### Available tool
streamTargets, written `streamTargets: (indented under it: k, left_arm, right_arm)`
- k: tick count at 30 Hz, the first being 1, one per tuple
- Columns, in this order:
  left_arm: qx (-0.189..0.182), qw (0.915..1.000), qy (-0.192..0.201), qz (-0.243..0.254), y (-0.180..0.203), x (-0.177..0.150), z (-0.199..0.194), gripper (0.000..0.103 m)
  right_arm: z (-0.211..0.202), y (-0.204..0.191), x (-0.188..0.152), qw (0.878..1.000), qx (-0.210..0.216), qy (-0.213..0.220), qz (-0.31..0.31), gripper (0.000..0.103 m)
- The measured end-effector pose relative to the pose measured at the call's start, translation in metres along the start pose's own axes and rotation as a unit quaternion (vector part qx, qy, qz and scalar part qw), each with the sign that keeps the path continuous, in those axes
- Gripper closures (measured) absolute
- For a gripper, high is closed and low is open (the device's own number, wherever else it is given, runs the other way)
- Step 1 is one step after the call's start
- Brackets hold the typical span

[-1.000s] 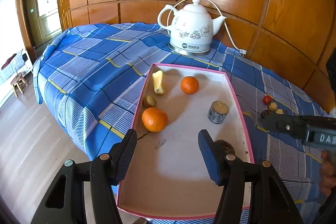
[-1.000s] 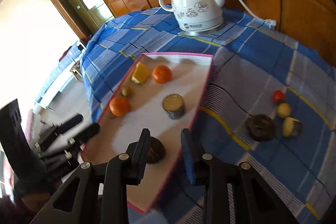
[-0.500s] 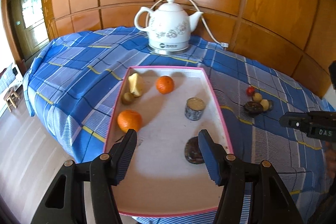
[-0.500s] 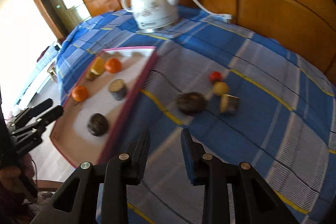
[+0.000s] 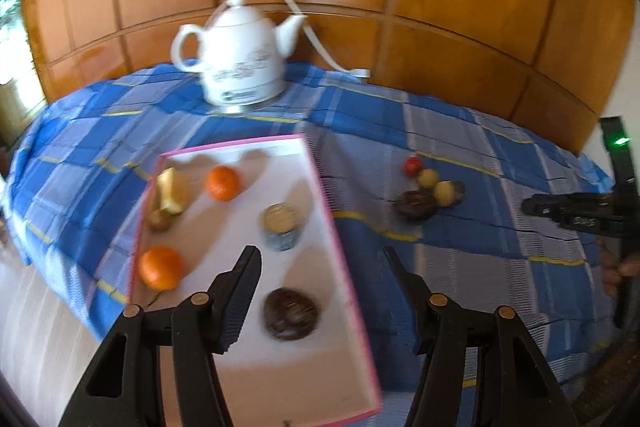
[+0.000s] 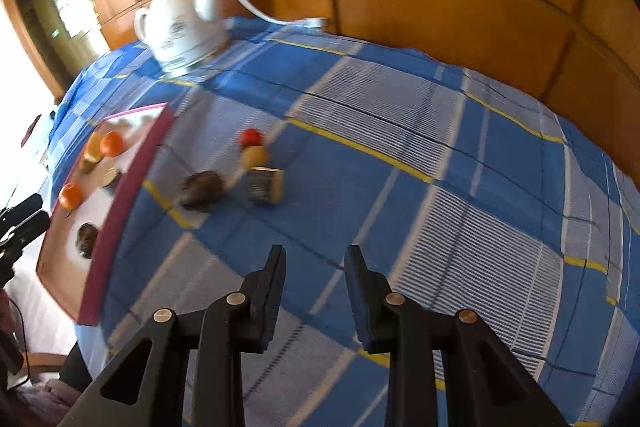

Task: Organize fruits
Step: 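Move the left tool toward the red tomato beside the dark fruits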

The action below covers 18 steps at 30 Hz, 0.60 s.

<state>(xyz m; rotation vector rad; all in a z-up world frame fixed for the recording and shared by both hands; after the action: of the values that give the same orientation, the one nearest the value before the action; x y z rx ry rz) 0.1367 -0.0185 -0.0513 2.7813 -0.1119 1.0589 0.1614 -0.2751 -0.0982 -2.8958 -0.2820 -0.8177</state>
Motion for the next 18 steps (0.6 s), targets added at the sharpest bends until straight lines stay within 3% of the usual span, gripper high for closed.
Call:
streamTargets:
  k: [7, 12, 18]
  left_arm:
    - [-0.074, 0.9964, -0.041, 0.012, 0.051, 0.032, 0.033, 0.066]
    - [-0.120, 0.9891, -0.086, 0.000, 0.083, 0.054, 0.073, 0.070]
    - [-0.130, 0.9816, -0.136, -0.032, 0.103, 0.069, 0.128, 0.071]
  right_arm:
    - [0.005, 0.011, -0.002, 0.999, 0.021, -0.001, 0.028, 0.073]
    - [0.003, 0.004, 0.001, 0.999, 0.042, 0.003, 0.034, 0.073]
    - [0.000, -0.002, 0.004, 0.997, 0.064, 0.002, 0.045, 0.073]
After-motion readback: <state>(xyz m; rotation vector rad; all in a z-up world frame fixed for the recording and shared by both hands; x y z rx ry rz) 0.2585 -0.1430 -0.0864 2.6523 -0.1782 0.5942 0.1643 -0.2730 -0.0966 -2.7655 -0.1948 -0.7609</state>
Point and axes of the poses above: each gripper's, at about its wrist camera, not at the fingertips, and z roughly the way its jaws point, y to its right, x to its top, the point moved 8 cm from there along z, roughly the way its jaws point, and after that the axes turned 4 degrees about -z, right-handed, at the moved point
